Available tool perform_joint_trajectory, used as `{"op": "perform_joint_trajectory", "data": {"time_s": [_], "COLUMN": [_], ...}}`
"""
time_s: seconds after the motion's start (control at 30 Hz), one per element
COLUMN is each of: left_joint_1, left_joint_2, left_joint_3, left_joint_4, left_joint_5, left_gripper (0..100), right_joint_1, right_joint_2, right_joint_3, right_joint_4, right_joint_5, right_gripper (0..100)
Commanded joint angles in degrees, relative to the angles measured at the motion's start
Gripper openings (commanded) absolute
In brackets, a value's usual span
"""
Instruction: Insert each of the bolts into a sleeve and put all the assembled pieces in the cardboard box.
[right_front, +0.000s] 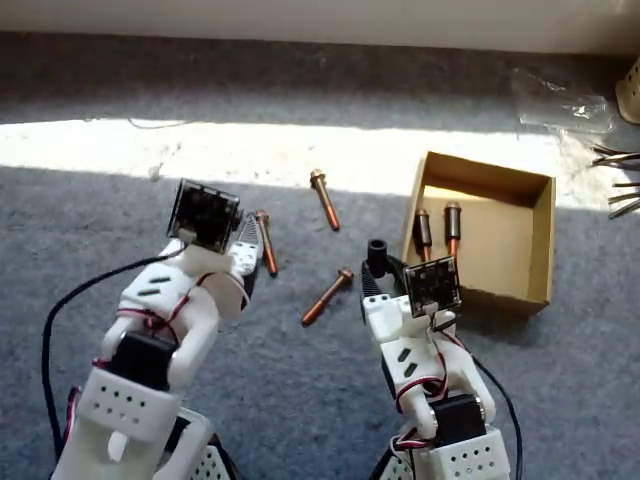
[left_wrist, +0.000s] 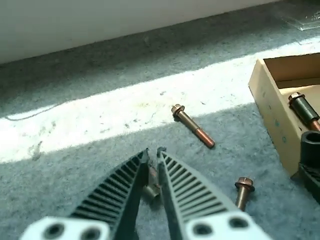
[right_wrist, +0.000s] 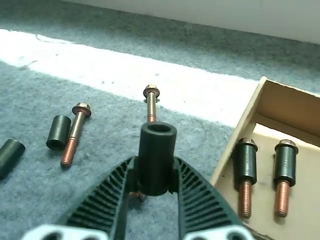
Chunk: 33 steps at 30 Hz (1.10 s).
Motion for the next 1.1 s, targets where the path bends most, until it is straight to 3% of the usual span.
{"op": "perform_joint_trajectory", "data": {"time_s": [0.0, 0.5, 1.07], "left_joint_1": [1.7, 1.5, 0.9], "left_joint_2": [18.5, 60.2, 73.4], "left_joint_3": [-12.4, -35.2, -40.7], "left_joint_4": [-1.2, -0.9, -1.0], "left_joint_5": [9.5, 33.7, 34.5], "left_gripper": [5, 5, 5], "right_joint_1": [0.7, -1.7, -2.3], "right_joint_2": [-0.7, -0.7, -0.7], "right_joint_3": [0.8, 1.0, 1.1], "right_joint_4": [-1.9, -1.8, -1.6], "right_joint_5": [-0.3, -0.2, -0.2], "right_gripper": [0.5, 0.5, 0.5]}}
